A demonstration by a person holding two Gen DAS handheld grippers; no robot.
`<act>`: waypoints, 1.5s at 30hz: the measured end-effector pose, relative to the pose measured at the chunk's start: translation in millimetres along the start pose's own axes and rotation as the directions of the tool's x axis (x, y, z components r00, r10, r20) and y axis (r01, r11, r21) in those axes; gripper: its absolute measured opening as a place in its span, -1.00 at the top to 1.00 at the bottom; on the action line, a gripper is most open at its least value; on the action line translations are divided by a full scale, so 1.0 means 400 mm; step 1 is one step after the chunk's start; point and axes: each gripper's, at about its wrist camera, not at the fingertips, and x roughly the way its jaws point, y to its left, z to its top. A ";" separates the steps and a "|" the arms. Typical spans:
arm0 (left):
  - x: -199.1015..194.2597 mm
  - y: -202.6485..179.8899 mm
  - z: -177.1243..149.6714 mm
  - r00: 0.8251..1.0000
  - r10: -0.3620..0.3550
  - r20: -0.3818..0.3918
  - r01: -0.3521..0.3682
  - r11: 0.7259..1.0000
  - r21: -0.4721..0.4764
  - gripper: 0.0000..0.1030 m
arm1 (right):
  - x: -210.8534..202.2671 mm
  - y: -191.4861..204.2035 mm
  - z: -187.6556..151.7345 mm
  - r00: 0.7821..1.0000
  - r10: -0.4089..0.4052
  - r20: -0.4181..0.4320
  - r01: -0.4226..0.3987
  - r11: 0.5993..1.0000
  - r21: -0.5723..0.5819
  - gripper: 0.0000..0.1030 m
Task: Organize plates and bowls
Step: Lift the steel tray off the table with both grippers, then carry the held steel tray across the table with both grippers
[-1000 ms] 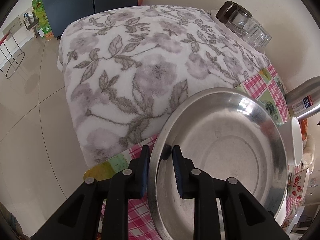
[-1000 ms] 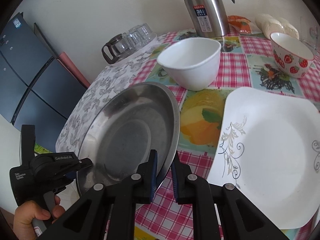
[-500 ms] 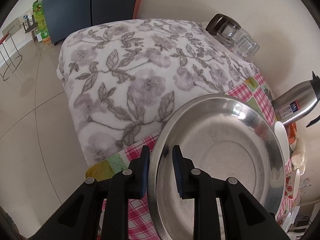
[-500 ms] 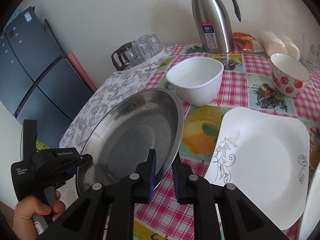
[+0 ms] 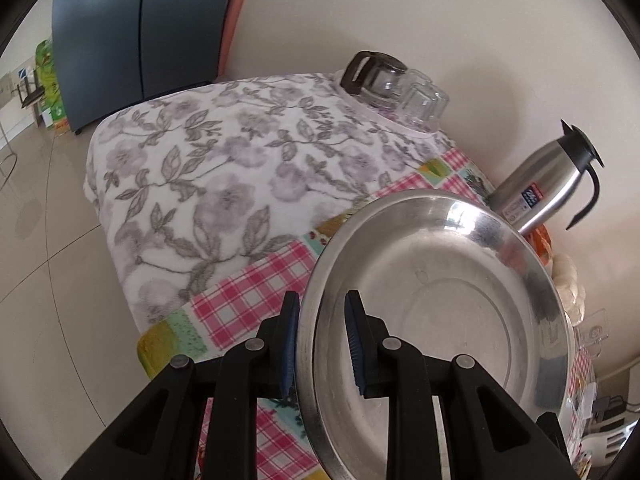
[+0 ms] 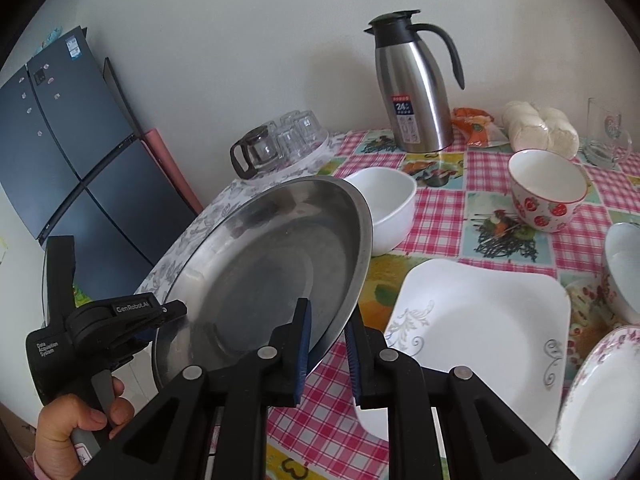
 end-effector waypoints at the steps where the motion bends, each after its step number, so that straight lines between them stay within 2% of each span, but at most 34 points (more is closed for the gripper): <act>1: -0.002 -0.008 -0.003 1.000 -0.004 0.000 0.004 1.000 0.008 0.53 | -0.008 -0.009 0.001 1.000 -0.002 0.005 0.002 1.000 0.005 0.66; 13: -0.018 -0.097 -0.054 0.999 -0.045 -0.015 0.046 0.995 0.086 0.53 | -0.070 -0.092 0.004 0.999 -0.035 0.032 0.033 0.998 0.056 0.66; 25: -0.023 -0.186 -0.109 0.996 -0.074 -0.050 0.082 0.979 0.184 0.53 | -0.114 -0.192 0.002 0.996 -0.076 0.041 0.070 0.990 0.124 0.66; 37: -0.016 -0.262 -0.167 0.991 -0.088 -0.102 0.113 0.954 0.276 0.53 | -0.151 -0.268 -0.013 0.992 -0.124 0.034 0.117 0.981 0.157 0.62; 45: 0.007 -0.288 -0.200 0.981 -0.088 -0.172 0.137 0.943 0.303 0.53 | -0.161 -0.313 -0.020 0.987 -0.157 0.021 0.150 0.971 0.187 0.62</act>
